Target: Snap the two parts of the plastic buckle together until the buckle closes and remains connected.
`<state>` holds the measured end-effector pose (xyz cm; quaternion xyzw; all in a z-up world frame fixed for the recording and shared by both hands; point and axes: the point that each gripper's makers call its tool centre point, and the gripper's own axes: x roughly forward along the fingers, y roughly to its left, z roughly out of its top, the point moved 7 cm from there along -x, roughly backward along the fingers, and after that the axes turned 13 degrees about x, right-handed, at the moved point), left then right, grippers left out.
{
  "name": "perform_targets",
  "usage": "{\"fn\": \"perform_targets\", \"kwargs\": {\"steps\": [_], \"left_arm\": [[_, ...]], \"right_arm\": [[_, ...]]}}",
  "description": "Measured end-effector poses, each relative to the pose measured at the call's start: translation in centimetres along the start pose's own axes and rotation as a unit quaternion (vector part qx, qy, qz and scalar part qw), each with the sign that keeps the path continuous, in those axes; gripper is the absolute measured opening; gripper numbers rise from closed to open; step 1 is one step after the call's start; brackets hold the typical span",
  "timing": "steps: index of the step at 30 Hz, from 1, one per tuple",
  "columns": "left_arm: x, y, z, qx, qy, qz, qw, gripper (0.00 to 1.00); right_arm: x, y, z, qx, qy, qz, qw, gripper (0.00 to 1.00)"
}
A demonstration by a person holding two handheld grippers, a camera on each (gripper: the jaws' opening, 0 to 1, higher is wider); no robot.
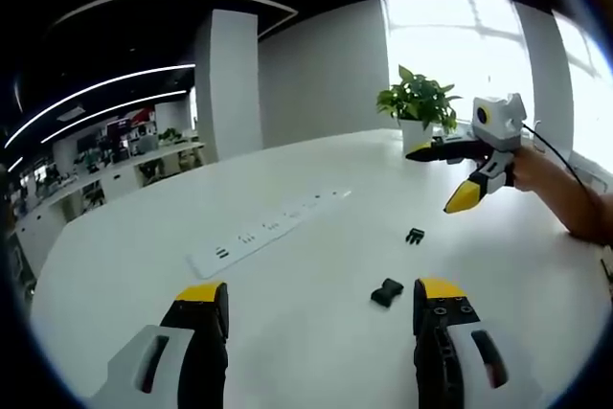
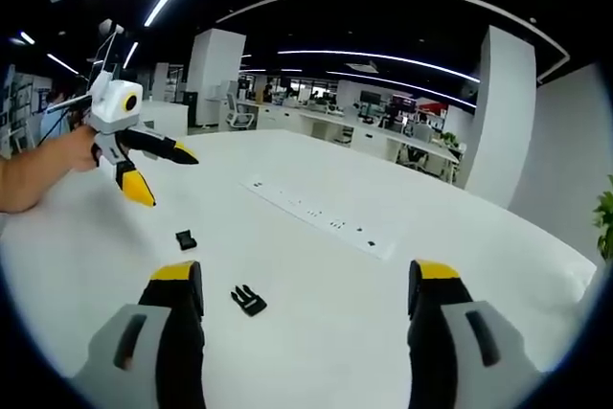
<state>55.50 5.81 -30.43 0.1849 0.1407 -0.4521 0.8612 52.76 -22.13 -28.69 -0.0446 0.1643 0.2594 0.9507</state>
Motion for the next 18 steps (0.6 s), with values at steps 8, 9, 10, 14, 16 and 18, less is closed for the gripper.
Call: {"fn": "perform_targets", "kwargs": {"steps": [8, 9, 10, 14, 16, 18], "left_arm": [[0.3, 0.2, -0.2, 0.002, 0.006, -0.001, 1.0, 0.8], [0.3, 0.3, -0.2, 0.001, 0.006, -0.001, 1.0, 0.8], [0.3, 0.4, -0.2, 0.001, 0.005, 0.0, 1.0, 0.8], [0.5, 0.5, 0.0, 0.001, 0.004, -0.002, 1.0, 0.8], [0.7, 0.5, 0.1, 0.001, 0.005, -0.003, 1.0, 0.8], [0.8, 0.6, 0.2, 0.001, 0.003, -0.003, 1.0, 0.8]], "right_arm": [[0.4, -0.6, -0.1, -0.002, 0.003, -0.004, 1.0, 0.89], [0.4, -0.7, 0.0, -0.002, 0.003, -0.005, 1.0, 0.89], [0.5, -0.8, 0.0, -0.002, 0.005, -0.007, 1.0, 0.89], [0.6, -1.0, 0.2, 0.0, 0.003, -0.006, 1.0, 0.88], [0.7, -1.1, 0.2, -0.002, 0.003, -0.006, 1.0, 0.88], [0.9, -1.1, 0.2, -0.003, 0.005, -0.005, 1.0, 0.88]]}}
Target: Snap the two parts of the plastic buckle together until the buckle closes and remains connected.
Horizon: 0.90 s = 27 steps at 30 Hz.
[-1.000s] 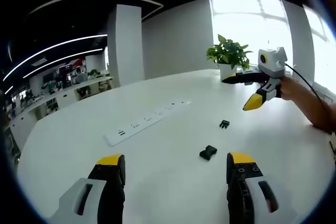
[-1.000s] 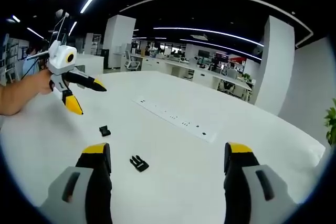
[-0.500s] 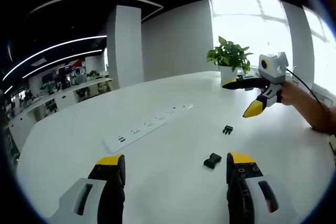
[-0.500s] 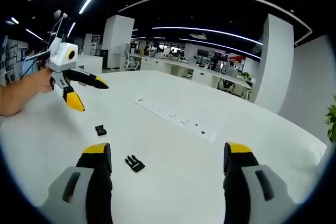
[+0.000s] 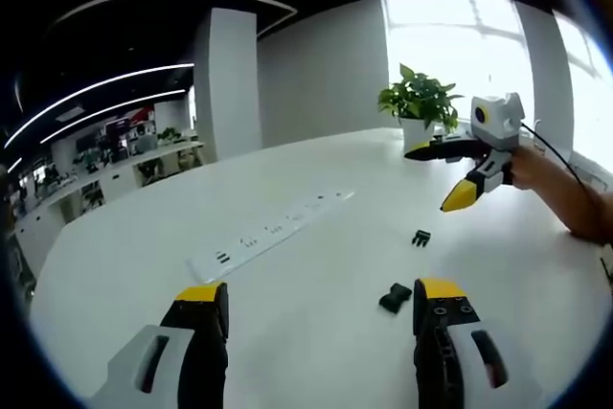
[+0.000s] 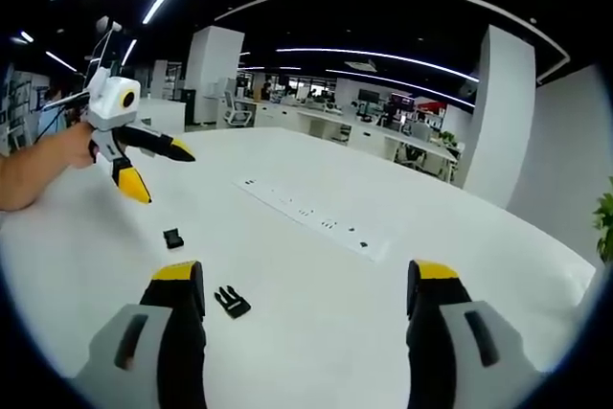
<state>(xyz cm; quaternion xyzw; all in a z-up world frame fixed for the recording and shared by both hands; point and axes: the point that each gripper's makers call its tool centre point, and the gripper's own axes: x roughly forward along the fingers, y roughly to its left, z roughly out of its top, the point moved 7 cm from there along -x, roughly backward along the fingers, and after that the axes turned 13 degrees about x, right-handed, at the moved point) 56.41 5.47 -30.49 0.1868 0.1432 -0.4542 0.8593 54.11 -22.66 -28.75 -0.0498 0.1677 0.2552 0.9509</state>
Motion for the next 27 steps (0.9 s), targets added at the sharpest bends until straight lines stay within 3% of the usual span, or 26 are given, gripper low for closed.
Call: {"fn": "perform_targets", "kwargs": {"steps": [18, 27], "left_arm": [[0.7, -0.2, 0.3, 0.013, -0.015, -0.026, 0.9995, 0.79], [1.0, 0.4, 0.5, 0.015, -0.011, -0.026, 0.9995, 0.79]], "right_arm": [[0.7, -0.7, -0.3, -0.006, 0.006, 0.003, 1.0, 0.88], [1.4, -1.0, 0.6, -0.013, 0.007, 0.005, 0.9999, 0.87]]}}
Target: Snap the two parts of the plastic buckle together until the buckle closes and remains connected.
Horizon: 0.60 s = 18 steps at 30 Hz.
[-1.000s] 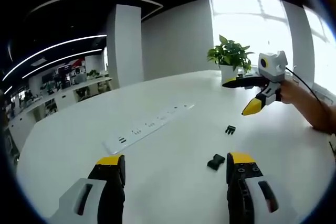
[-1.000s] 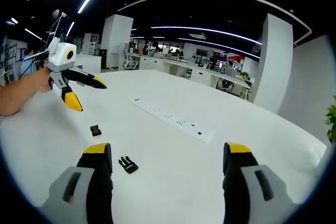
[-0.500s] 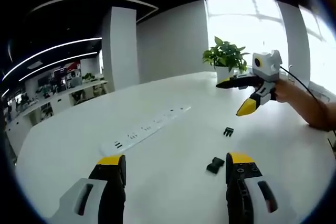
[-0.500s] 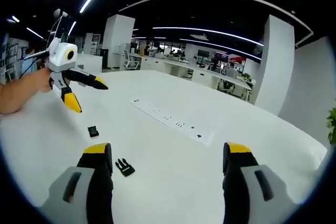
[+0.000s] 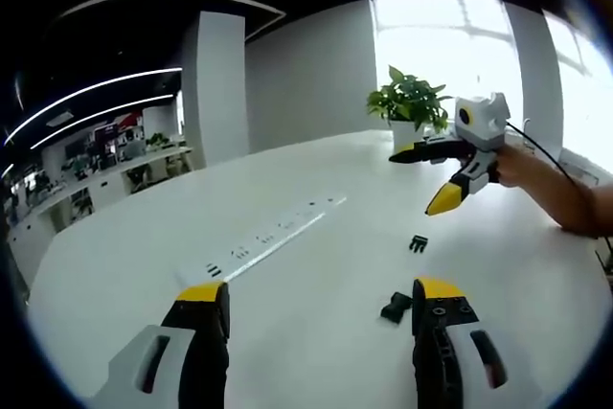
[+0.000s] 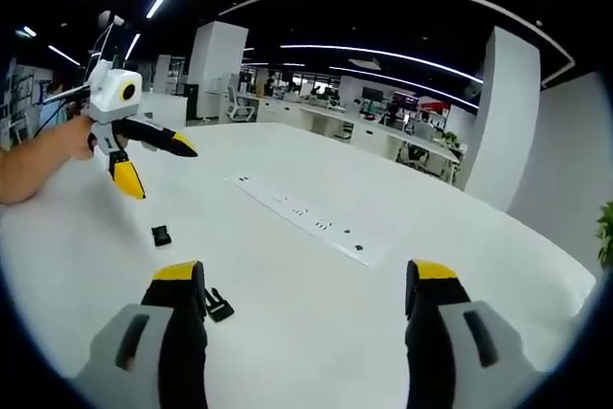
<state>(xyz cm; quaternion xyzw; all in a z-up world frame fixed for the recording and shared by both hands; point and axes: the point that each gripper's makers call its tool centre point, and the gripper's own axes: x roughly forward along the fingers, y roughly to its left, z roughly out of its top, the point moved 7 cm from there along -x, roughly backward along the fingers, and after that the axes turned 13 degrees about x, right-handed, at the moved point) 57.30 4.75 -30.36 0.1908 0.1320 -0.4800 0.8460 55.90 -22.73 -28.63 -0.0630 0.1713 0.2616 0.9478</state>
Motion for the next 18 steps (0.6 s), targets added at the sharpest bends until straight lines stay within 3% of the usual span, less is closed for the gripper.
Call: {"fn": "perform_targets", "kwargs": {"steps": [10, 18], "left_arm": [[0.21, 0.19, -0.03, -0.001, 0.001, -0.013, 0.9999, 0.78], [0.64, -0.03, -0.13, 0.009, 0.005, -0.03, 0.9995, 0.78]], "right_arm": [[0.37, 0.48, 0.77, 0.002, -0.016, 0.013, 0.9998, 0.87], [-0.07, -0.45, 0.62, 0.007, -0.018, 0.014, 0.9997, 0.85]]}}
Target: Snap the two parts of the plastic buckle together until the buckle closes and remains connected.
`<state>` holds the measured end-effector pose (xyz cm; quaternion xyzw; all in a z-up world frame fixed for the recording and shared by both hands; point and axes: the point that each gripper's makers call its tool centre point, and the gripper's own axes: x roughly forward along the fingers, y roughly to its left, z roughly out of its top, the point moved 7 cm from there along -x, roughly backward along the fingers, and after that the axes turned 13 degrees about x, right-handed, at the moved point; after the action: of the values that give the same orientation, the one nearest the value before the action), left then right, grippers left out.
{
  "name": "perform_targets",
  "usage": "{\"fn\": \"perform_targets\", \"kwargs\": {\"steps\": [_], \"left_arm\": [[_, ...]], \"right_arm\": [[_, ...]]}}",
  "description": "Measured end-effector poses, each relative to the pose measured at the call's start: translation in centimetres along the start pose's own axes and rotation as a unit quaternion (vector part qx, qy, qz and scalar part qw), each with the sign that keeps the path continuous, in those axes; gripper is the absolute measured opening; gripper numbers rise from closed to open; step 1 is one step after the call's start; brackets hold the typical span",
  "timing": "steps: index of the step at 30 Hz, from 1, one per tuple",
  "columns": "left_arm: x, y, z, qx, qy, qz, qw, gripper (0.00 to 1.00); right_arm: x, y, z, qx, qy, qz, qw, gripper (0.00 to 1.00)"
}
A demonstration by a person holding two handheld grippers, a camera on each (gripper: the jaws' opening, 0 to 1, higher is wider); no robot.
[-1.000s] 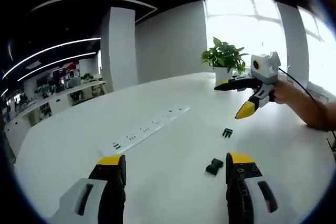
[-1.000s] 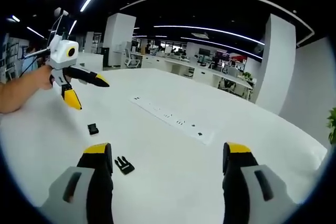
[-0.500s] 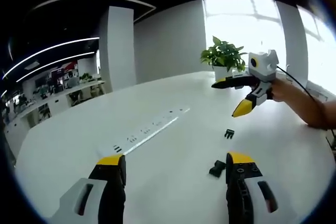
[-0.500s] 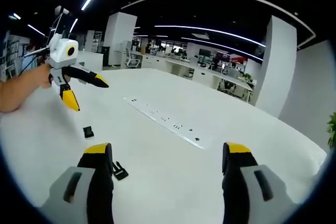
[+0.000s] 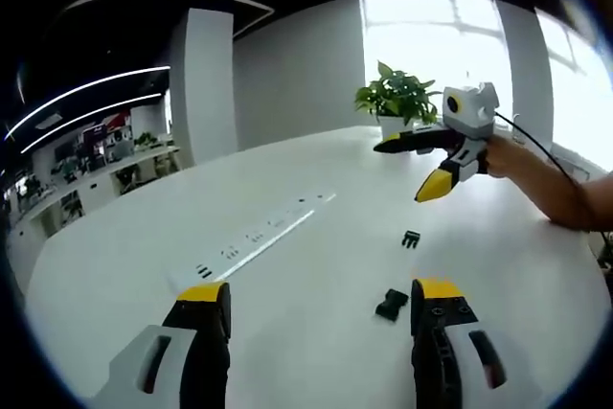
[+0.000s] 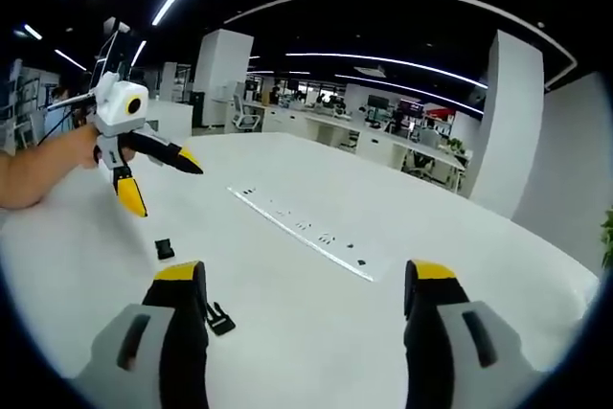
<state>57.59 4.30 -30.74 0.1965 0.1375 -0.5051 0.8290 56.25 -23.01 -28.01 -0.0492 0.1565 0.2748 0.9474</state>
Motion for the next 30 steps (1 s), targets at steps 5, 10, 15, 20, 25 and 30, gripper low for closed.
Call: {"fn": "perform_targets", "kwargs": {"steps": [5, 10, 15, 20, 25, 30], "left_arm": [[0.3, -0.1, -0.1, 0.011, 0.003, -0.003, 0.9999, 0.78], [0.2, 0.1, -0.2, 0.012, -0.001, -0.008, 0.9999, 0.78], [0.4, -0.2, -0.4, 0.026, 0.001, -0.017, 0.9995, 0.78], [0.7, -0.4, -0.4, 0.038, 0.001, -0.031, 0.9988, 0.78], [0.8, -0.5, -0.4, 0.042, 0.002, -0.037, 0.9984, 0.78], [0.9, -0.7, -0.5, 0.05, 0.001, -0.044, 0.9977, 0.78]], "right_arm": [[0.1, -0.1, -0.8, -0.003, 0.003, 0.009, 1.0, 0.85], [0.7, 0.2, -1.7, -0.014, 0.007, 0.037, 0.9992, 0.84], [0.8, 0.3, -1.9, -0.02, 0.011, 0.048, 0.9986, 0.83], [0.9, 0.6, -1.8, -0.029, 0.009, 0.066, 0.9974, 0.83], [1.0, 1.0, -2.0, -0.026, 0.009, 0.088, 0.9958, 0.81], [0.9, 1.2, -1.8, -0.018, 0.002, 0.101, 0.9947, 0.81]]}}
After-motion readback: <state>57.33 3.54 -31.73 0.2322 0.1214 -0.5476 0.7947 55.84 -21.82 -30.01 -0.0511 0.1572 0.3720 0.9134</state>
